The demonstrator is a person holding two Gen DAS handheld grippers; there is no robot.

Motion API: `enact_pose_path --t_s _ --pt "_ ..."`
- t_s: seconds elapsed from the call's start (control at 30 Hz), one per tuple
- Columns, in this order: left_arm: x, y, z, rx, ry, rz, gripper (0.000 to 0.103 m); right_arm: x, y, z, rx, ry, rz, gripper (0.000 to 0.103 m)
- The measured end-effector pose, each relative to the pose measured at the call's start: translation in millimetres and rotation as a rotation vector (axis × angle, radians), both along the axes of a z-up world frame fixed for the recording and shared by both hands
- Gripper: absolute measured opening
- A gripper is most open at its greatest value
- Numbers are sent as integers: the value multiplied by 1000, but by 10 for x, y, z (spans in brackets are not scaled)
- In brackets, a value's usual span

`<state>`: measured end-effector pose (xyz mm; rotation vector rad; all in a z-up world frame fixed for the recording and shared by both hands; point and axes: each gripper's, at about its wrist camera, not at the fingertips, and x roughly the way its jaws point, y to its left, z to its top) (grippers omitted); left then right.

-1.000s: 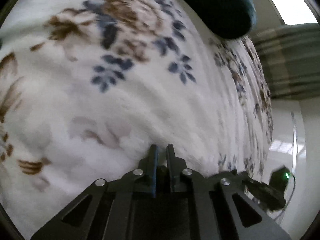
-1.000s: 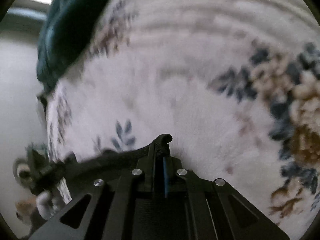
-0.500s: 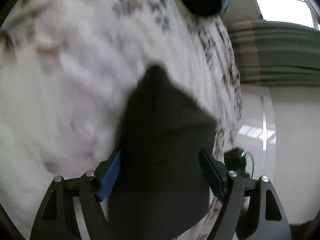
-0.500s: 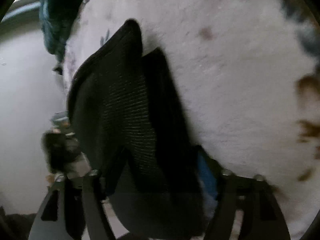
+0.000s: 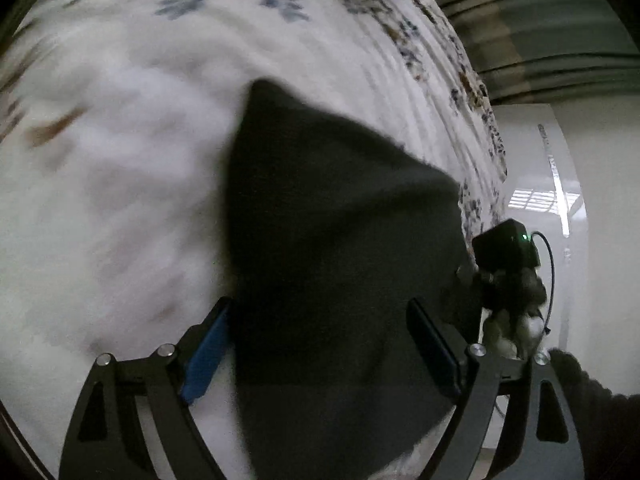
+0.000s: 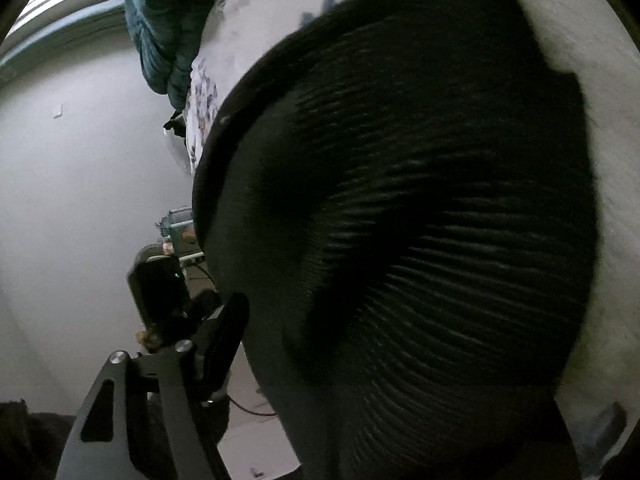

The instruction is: Fold small clothes

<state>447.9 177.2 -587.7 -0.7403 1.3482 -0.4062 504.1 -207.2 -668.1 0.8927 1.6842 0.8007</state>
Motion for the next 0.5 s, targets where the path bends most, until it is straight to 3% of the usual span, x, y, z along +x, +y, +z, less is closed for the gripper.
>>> enact_pose_path --t_s 0.1,0.37,0.4,0.43,0.47,0.5 --pt "-150 77 -165 -60 46 35 85 21 -61 -2 6 12 20 76" --pt "182 -434 -129 -63 -20 66 82 51 124 6 -31 -3 41 76" --pt "192 -430 -113 -72 -23 80 74 50 122 23 -35 -12 35 76" --pt "198 -400 -104 -82 -23 99 47 31 102 49 -39 -26 22 74" --pt "202 -364 -95 -97 -16 113 37 11 97 71 -49 -39 12 61" --pt "206 -323 -73 -111 -12 124 36 -13 92 96 -84 -59 10 38"
